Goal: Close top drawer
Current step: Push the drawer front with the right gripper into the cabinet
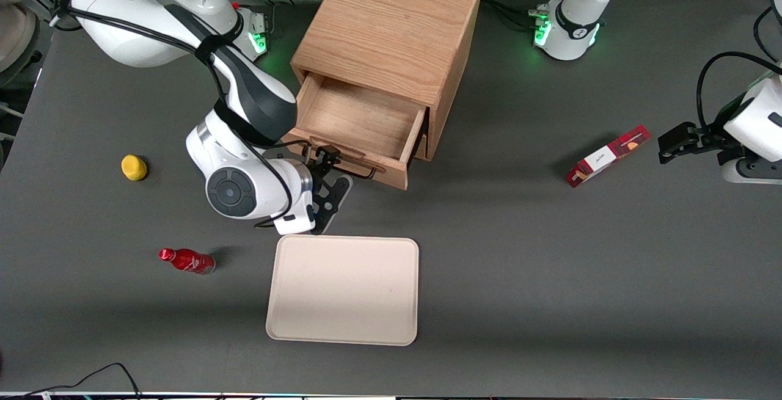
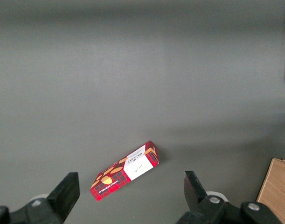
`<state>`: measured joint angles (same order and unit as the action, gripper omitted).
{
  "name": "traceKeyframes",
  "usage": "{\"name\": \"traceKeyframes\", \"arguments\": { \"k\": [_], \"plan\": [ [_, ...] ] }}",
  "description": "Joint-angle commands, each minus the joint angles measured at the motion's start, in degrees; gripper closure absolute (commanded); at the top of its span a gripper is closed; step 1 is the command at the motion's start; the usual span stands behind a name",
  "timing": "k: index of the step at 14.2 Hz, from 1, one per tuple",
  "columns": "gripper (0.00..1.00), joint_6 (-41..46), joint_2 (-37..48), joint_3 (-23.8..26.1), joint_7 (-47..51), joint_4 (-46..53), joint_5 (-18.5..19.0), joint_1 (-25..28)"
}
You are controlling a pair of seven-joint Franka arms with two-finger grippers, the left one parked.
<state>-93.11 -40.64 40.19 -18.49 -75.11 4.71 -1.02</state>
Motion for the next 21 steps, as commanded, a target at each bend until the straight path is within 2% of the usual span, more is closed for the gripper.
{"name": "traceKeyframes", "arguments": {
  "k": [1, 3, 7, 14, 21],
  "plan": [
    [0.00, -1.20, 3.90, 0.85, 1.35, -6.52, -0.05, -1.35],
    [0.00, -1.64, 5.13, 1.64, 1.52, -8.02, -2.76, -2.32],
    [0.00, -3.39, 8.03, 1.73, 1.70, -11.27, -5.14, -2.32],
    [0.00, -5.68, 10.22, 5.86, 5.30, -14.96, -6.37, -2.41],
    [0.00, -10.77, 13.65, 6.30, 6.53, -22.35, -7.17, -2.50]
  ]
}}
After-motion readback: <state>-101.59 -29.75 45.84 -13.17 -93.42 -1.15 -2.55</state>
